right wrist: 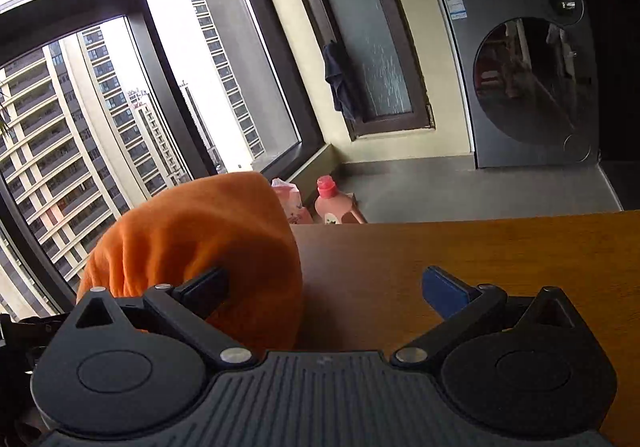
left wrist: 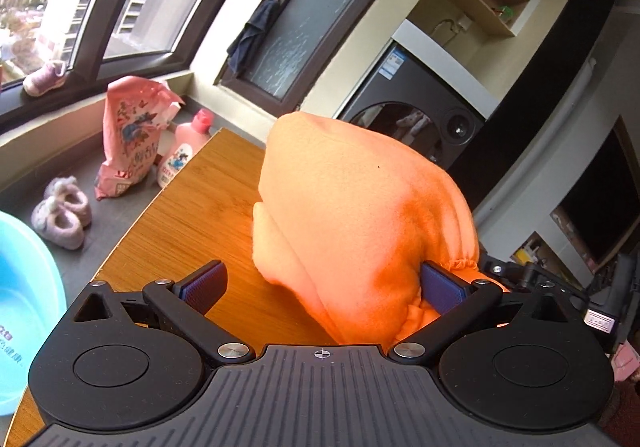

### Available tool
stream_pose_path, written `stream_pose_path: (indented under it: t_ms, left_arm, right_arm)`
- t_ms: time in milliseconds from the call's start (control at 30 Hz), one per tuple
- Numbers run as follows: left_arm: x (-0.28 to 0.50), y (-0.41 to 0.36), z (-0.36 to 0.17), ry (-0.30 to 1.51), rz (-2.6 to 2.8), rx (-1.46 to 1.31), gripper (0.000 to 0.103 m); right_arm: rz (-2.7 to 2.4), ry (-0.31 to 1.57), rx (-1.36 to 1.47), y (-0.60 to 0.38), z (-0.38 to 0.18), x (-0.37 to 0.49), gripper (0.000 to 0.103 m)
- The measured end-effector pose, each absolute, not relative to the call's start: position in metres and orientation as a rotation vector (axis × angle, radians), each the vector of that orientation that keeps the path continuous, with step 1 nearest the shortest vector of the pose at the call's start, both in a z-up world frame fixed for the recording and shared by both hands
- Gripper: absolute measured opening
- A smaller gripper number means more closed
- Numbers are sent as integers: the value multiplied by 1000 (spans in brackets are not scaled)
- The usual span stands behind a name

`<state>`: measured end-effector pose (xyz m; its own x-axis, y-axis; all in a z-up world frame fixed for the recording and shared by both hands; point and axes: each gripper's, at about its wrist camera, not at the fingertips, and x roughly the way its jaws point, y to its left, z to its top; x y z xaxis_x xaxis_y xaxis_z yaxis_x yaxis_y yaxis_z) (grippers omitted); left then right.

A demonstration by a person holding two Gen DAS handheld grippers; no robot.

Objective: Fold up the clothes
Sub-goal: 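Set the rolled orange bundle on the table and open both tools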

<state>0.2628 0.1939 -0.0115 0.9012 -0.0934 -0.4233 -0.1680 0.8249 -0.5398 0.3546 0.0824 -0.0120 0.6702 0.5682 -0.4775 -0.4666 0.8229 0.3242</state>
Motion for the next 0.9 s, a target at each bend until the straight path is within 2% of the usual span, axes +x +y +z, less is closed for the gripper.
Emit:
stream_pose_path:
  t_ms: [133, 567, 700, 900]
  left_arm:
    - [264, 195, -13, 456, 44, -601, 103]
    - [258, 197, -18, 419, 60, -649, 103]
    - [240, 180, -14, 408, 102, -608, 103]
    - [210, 142, -9, 452, 175, -540, 103]
  right_arm:
    - [647, 600, 136, 118, -15, 357, 103]
    - [615, 524, 282, 92, -18, 337, 103]
    - [575, 494, 278, 81, -18, 319, 103]
    - [592, 568, 218, 63, -19, 271, 103]
